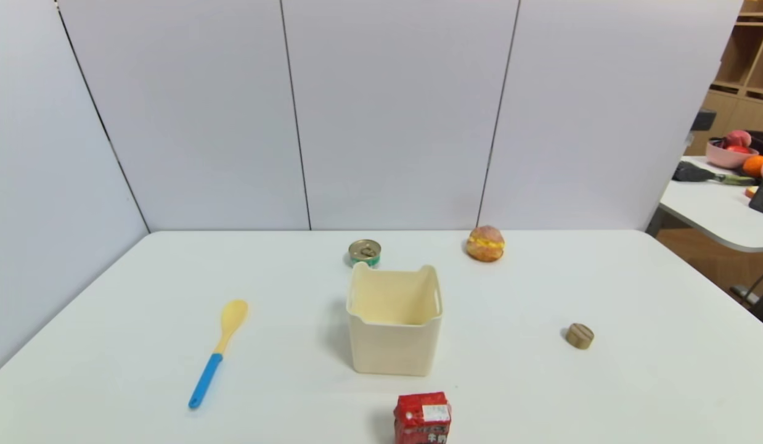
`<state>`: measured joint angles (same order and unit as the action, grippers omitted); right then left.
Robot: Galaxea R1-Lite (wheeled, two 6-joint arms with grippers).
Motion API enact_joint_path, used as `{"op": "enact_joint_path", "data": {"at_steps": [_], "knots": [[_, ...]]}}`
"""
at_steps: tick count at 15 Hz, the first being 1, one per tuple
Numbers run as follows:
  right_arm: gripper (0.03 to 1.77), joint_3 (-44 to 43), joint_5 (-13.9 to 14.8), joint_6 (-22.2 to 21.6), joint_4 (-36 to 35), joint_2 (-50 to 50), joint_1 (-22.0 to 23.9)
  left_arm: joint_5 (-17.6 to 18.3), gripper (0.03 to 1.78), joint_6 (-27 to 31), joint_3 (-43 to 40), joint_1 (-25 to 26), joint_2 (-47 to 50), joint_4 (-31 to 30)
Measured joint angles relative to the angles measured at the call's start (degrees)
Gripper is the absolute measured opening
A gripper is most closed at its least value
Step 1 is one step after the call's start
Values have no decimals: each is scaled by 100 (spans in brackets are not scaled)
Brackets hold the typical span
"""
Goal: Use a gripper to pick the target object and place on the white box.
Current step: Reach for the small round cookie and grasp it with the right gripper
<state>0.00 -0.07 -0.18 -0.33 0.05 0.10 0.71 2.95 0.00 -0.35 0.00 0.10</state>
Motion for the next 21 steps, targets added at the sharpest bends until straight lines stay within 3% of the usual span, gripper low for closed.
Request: {"op": "enact_joint_path", "data": {"at_steps": [6,8,11,14,18,21], "knots": [[170,-21,18,45,-38,-189,0,-2,169,2,0,0,0,0],[170,-305,174,156,-127,-705,4,0,169,2,0,0,0,0],[170,-1498,478,539,-182,-1848,-5,0,169,2,0,0,0,0],[170,-2914,580,917,-118,-3240,20,0,169,0,0,0,0,0],[170,-4379,640,1898,193,-4786,157,0,169,0,0,0,0,0],[170,-5141,641,1994,399,-5806,139,-2,169,2,0,0,0,0]]}}
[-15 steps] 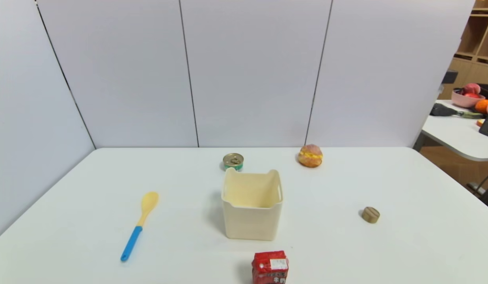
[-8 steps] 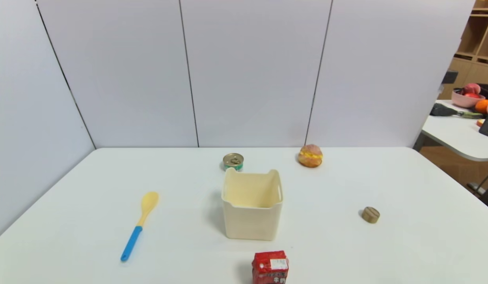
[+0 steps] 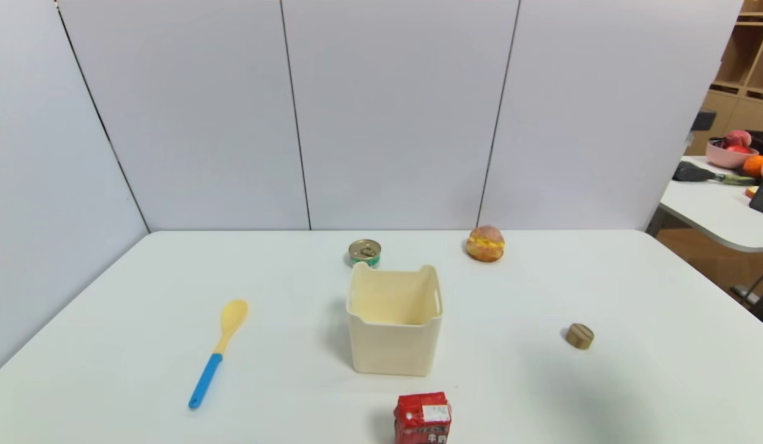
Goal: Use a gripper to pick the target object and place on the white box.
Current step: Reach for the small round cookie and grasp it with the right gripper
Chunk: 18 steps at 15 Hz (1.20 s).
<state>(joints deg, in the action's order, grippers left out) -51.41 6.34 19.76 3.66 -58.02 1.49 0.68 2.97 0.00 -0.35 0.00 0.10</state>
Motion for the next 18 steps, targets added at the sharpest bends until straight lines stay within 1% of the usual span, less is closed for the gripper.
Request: {"op": "enact_joint_path", "data": {"at_steps": [2,4,7,10,11,13,15,18], "knots": [[170,-168,-15,-52,468,-585,-83,2,169,-4,0,0,0,0],[170,-201,-150,-171,1147,-1056,-206,2,169,0,0,0,0,0],[170,-385,-572,-614,1993,-1737,-349,2,169,0,0,2,0,0],[170,-881,-1203,-1340,2955,-2308,-595,2,169,-2,0,0,0,0],[170,-1014,-1353,-1538,3259,-2465,-696,2,169,2,0,0,0,0],[170,-1143,-1424,-1773,3565,-2727,-887,0,169,0,0,2,0,0],[170,-1179,-1436,-1941,3600,-2985,-1022,2,169,0,0,2,0,0],[170,-1235,-1430,-2005,3562,-3355,-1063,2,169,0,0,0,0,0]]}}
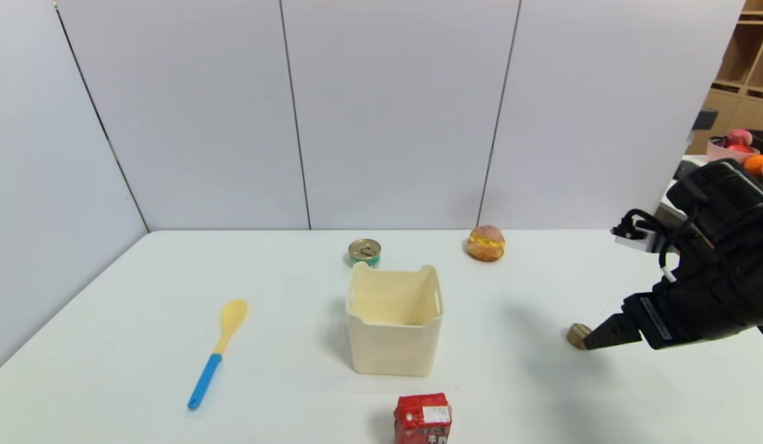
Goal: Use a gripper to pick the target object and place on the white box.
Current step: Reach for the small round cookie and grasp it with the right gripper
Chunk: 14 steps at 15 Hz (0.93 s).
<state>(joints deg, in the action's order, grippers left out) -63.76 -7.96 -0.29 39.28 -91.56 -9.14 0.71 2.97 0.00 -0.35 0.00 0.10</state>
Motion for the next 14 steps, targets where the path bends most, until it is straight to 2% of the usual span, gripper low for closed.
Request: {"op": "enact_joint_path", "data": {"at_steps": [2,6,10,14], "knots": [[170,-85,28,-11,-74,-260,-6,-2,169,0,0,0,0,0],[170,-137,96,-135,-667,-805,-28,-5,169,-2,0,2,0,0],[170,-206,328,-196,-894,-1292,-67,-2,169,0,0,-2,0,0],[170,-300,354,-207,-974,-1596,-15,0,169,2,0,0,0,0]]}}
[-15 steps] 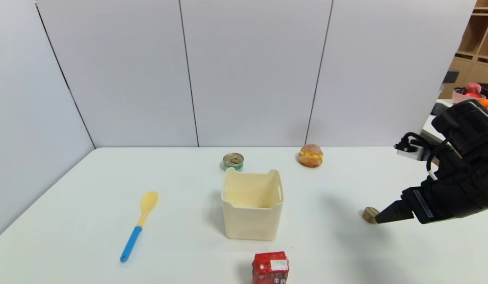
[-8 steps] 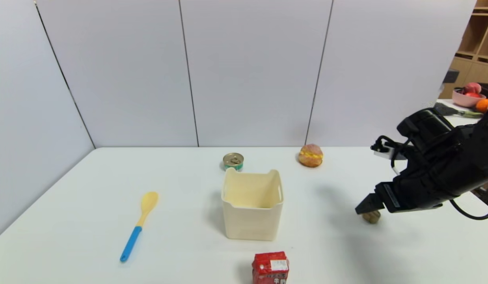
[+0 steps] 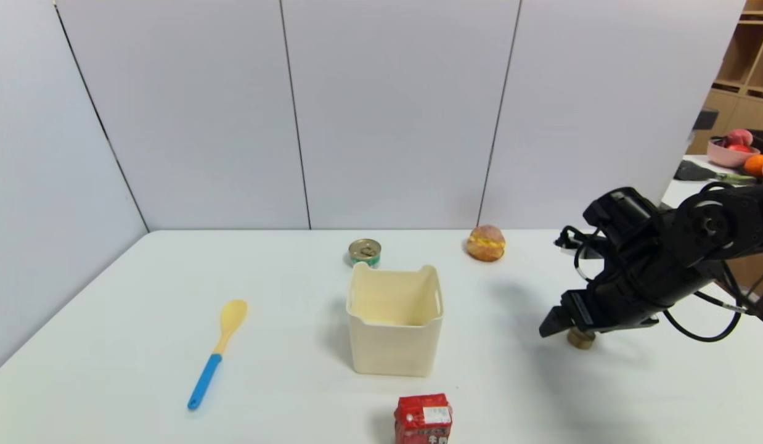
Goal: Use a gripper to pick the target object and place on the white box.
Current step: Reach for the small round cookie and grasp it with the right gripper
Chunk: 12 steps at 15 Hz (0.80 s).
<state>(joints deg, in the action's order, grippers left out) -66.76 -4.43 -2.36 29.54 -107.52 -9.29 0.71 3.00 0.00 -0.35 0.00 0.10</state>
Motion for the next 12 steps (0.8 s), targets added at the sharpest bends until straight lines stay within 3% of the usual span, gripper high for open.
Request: {"op": "enact_joint_path", "data": {"at_steps": [8,12], "knots": [[170,-9,10,-6,9,-140,174,-2,169,-2,0,0,0,0],[105,6,13,-6,-27,-141,210,-2,169,-5,0,0,0,0]]}}
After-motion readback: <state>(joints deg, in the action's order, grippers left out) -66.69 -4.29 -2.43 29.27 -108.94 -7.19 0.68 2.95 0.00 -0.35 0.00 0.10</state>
